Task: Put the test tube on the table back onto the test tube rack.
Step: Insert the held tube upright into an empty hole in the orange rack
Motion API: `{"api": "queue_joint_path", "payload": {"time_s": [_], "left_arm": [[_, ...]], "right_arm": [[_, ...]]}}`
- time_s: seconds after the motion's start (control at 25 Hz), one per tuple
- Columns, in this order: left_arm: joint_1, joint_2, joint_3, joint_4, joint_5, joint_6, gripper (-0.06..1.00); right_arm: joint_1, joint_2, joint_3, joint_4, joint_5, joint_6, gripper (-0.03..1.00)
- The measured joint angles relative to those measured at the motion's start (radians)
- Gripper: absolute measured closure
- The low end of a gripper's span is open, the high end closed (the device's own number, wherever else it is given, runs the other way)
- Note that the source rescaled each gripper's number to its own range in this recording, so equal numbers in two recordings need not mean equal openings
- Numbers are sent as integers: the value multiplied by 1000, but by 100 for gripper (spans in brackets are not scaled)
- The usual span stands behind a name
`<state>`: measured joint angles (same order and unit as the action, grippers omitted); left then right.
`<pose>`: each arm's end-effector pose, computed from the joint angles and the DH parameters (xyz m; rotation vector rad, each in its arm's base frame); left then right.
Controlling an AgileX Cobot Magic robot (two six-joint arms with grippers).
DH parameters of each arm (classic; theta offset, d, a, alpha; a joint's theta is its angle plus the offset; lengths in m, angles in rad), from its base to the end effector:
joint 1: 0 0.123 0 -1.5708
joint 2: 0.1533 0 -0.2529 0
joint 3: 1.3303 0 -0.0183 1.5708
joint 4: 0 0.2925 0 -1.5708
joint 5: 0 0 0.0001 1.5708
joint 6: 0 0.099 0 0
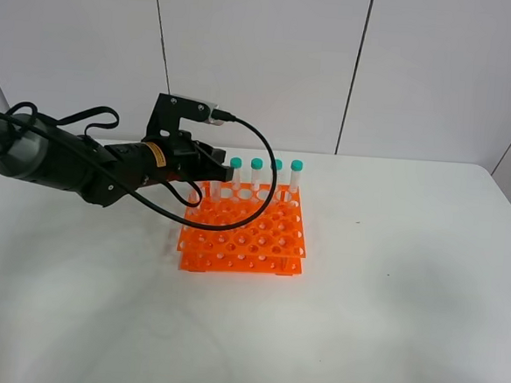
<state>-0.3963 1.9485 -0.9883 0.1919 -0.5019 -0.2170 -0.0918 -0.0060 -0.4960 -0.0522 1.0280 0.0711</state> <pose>0.3854 -0.1711 0.0921 0.4008 1.9262 -0.3822 0.0717 -0.0110 0.2958 0.1649 2.0025 -0.0753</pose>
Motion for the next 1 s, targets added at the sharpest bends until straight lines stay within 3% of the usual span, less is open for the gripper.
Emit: {"api": "queue_joint_path", "payload": {"time_s": [1.0], "left_arm": [[-1,66,1,-8,-50,-6,94]], "right_arm": [[0,0,0,0,0,0,16]]}}
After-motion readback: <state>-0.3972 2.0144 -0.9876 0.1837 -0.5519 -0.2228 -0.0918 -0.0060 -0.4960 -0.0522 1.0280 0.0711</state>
